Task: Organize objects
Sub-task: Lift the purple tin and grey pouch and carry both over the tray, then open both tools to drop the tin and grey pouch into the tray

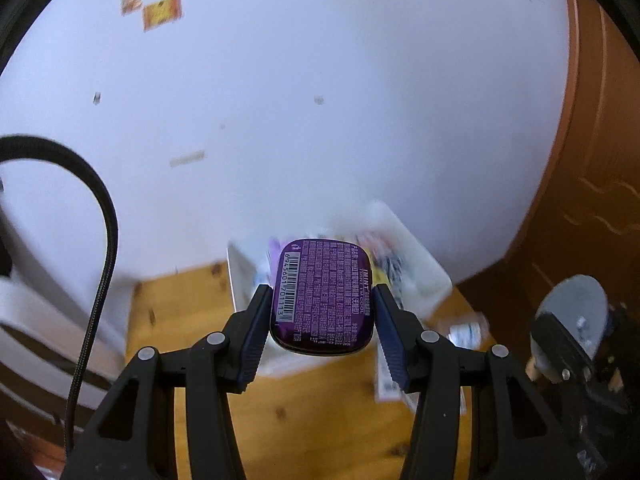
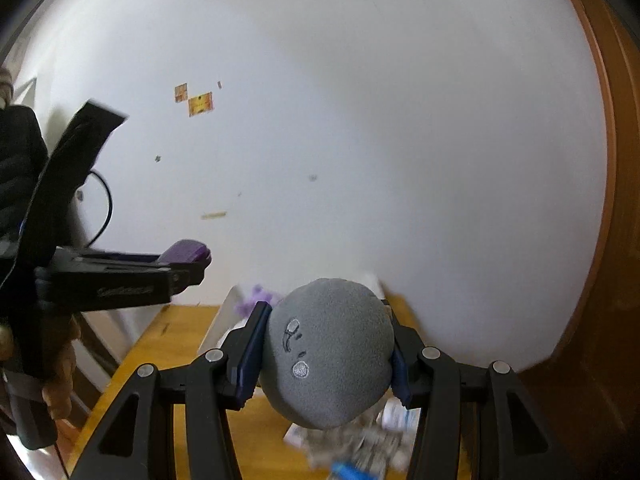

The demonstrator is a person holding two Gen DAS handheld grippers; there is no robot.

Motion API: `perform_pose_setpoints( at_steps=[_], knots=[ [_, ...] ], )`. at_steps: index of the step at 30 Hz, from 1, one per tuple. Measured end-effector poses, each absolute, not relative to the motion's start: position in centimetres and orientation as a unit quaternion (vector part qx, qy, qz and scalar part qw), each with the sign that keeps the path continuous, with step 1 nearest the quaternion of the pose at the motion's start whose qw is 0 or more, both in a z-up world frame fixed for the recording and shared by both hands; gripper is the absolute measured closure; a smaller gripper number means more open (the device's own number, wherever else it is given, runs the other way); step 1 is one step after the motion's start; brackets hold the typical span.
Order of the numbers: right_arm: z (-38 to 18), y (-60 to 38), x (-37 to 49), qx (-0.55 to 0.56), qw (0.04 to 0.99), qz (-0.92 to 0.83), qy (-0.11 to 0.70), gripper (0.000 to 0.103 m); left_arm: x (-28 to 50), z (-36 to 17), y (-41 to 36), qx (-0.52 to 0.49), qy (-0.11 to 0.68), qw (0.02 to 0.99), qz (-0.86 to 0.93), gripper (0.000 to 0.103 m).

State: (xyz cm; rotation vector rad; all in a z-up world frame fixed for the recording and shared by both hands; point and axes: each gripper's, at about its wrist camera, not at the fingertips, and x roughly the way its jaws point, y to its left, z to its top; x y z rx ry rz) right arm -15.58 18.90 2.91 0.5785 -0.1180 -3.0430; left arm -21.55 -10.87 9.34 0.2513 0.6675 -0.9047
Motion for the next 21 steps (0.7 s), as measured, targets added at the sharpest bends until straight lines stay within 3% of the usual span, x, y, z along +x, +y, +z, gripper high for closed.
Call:
perform_pose_setpoints(
  at_steps=[10,21],
  knots=[
    [2.7,18.4,-25.4,0.209,0.004,-0.977,-0.03,0.049,-13.2,10.0,-19.6,0.094,0.357,0.835,-0.408,0.049],
    [-4.4,18.6,-34.1,0.293,-0.019,-0.955,-0.044,0.048,-9.4,2.2,-27.4,0.159,0.411,0.801,-0.405,0.048]
  ],
)
